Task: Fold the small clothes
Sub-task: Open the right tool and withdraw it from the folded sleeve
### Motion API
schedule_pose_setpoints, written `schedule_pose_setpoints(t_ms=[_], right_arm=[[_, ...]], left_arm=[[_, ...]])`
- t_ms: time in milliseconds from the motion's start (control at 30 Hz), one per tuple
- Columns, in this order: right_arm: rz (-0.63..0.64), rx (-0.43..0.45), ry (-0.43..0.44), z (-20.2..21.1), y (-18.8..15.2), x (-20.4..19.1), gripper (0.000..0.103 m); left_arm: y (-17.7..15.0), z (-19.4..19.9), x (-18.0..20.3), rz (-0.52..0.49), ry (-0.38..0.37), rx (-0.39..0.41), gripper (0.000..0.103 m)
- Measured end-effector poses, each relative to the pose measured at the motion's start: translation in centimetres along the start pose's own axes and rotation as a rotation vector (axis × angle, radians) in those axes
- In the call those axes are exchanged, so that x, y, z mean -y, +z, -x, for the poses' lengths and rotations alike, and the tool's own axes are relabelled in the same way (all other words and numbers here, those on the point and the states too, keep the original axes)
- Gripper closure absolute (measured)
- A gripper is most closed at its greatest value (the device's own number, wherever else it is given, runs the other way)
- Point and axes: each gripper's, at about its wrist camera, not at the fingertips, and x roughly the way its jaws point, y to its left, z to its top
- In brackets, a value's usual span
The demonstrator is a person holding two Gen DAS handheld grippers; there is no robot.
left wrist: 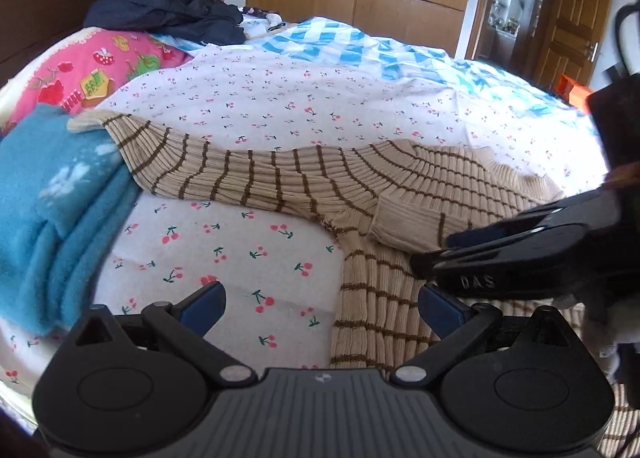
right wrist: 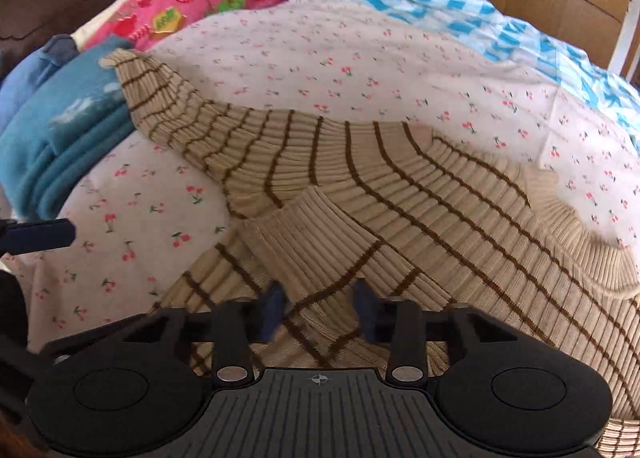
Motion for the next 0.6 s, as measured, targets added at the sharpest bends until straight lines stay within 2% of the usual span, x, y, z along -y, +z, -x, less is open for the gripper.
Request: schedule_pose_setpoints(t_ms=[33, 200, 267, 300, 367, 433, 533, 600], right_arm=[[-0.034, 0.008, 0.008, 0.3, 0.3, 0.3, 0.095], [-0.245, 0.157, 0.039, 3.5, 2.2, 2.1, 0.096], [-0.273, 0.213, 0.044, 4.1, 2.6, 1.8, 0.096], [-0.276, 0.22, 0.044, 3.8, 2.6, 1.5, 0.091], [-0.242, 0.142, 0.041, 1.9, 2.9, 1.3, 0.086], [-0.267, 0.104, 0.026, 1.0, 2.2, 1.9, 0.082], [-0.345, 0.138, 0.025, 2.7, 0.5, 4.3, 0.082], [-0.405, 0.176, -0.016, 4.6, -1.0, 6.6, 0.082]], left_arm=[[0.0, 0.0, 0.0, 0.003, 0.0, 0.003, 0.0], [0.1, 0.0, 0.0, 0.004, -0.012, 0.009, 0.0], [0.0, 0.0, 0.2, -0.006, -0.011, 0.015, 0.0], [0.0, 0.0, 0.3, -0.011, -0.011, 0.016, 0.0], [0.0, 0.0, 0.4, -0.016, -0.011, 0.015, 0.0], [0.0, -0.1, 0.5, -0.024, -0.008, 0.012, 0.0], [-0.2, -0.2, 0.8, -0.037, -0.006, 0.009, 0.0], [-0.2, -0.3, 1.1, -0.049, -0.008, 0.008, 0.0]])
